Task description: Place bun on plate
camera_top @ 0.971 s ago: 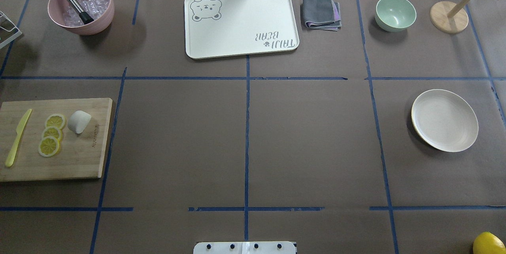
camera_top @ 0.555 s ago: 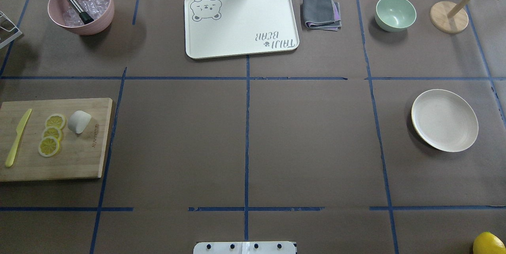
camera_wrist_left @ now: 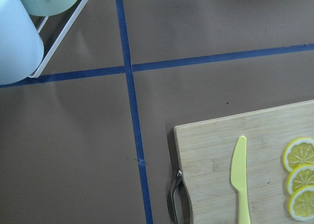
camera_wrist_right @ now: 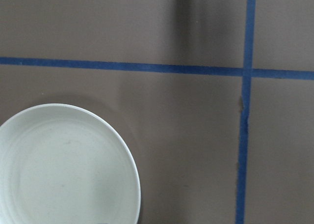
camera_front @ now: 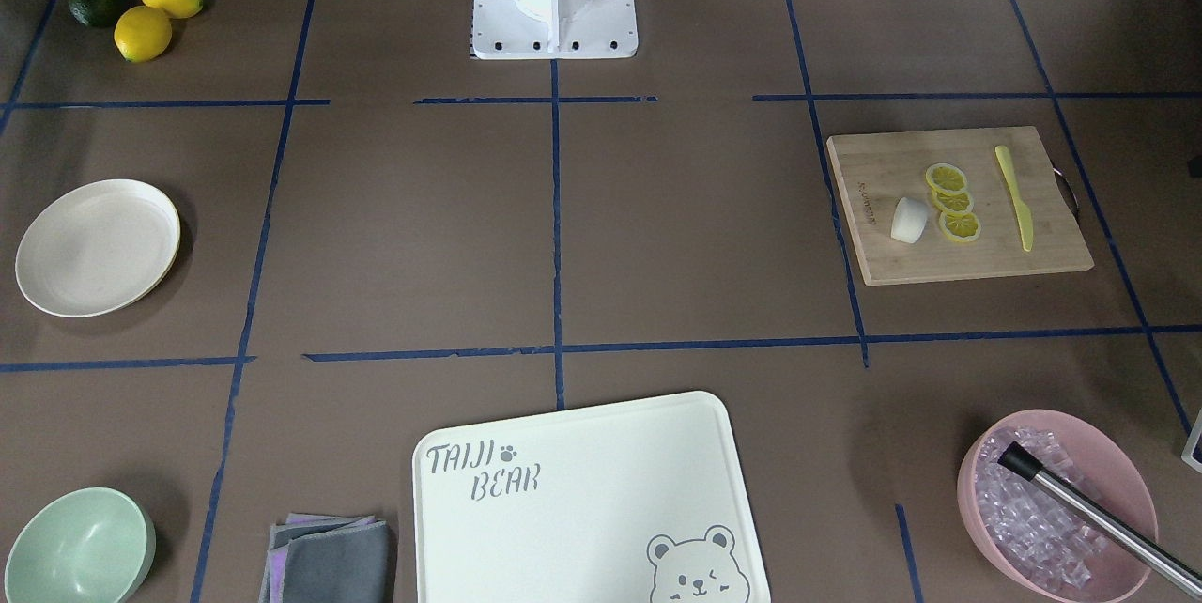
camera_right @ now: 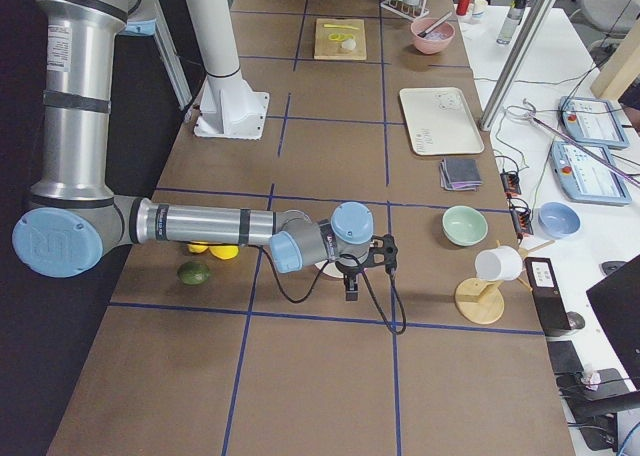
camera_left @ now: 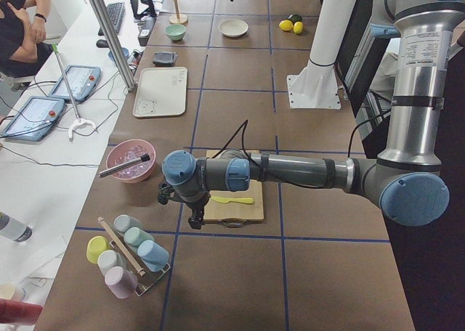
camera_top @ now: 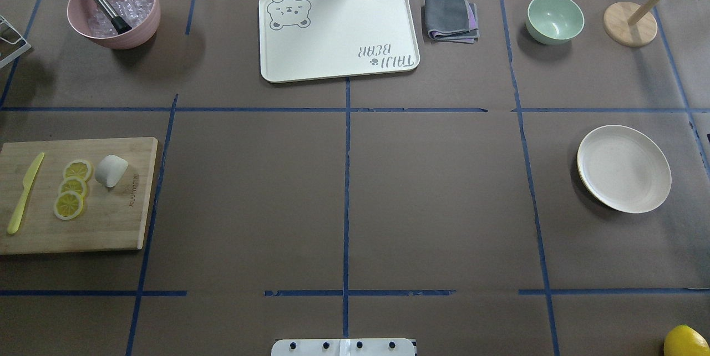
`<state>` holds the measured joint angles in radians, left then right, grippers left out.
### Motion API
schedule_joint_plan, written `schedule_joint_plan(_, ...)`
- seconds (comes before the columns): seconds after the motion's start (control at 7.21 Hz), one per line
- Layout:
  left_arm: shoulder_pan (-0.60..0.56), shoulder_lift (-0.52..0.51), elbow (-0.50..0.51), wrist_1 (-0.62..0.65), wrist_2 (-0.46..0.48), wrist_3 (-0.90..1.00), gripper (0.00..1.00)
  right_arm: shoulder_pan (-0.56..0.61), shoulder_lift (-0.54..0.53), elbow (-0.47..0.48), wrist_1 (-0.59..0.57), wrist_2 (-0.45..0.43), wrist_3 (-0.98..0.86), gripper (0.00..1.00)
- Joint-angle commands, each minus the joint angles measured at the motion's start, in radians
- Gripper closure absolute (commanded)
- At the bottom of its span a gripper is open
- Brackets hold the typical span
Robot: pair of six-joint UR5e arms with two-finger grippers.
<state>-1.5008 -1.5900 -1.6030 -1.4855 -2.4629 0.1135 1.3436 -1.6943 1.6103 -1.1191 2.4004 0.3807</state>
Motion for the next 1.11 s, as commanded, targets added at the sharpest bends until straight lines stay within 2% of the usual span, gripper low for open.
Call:
schedule_joint_plan(0.0,0.005,0.001,-0.002,0.001,-0.001,0.000,0.00,-0.122,0.021,-0.119,0.324,-0.035,0.323,0.05)
schedule_joint_plan(0.14,0.011,0.001,0.000,0.001,-0.001,-0.002,0.00,-0.182,0.024,-0.144,0.435,-0.081,0.474,0.05)
schedule_joint_plan(0.28,0.014,0.001,-0.003,0.001,-0.002,-0.002,0.00,-0.193,0.022,-0.147,0.456,-0.090,0.496,0.05)
schedule_joint_plan(0.97,0.025,0.001,-0.014,0.007,0.001,-0.003,0.00,-0.239,0.022,-0.196,0.455,-0.095,0.500,0.05)
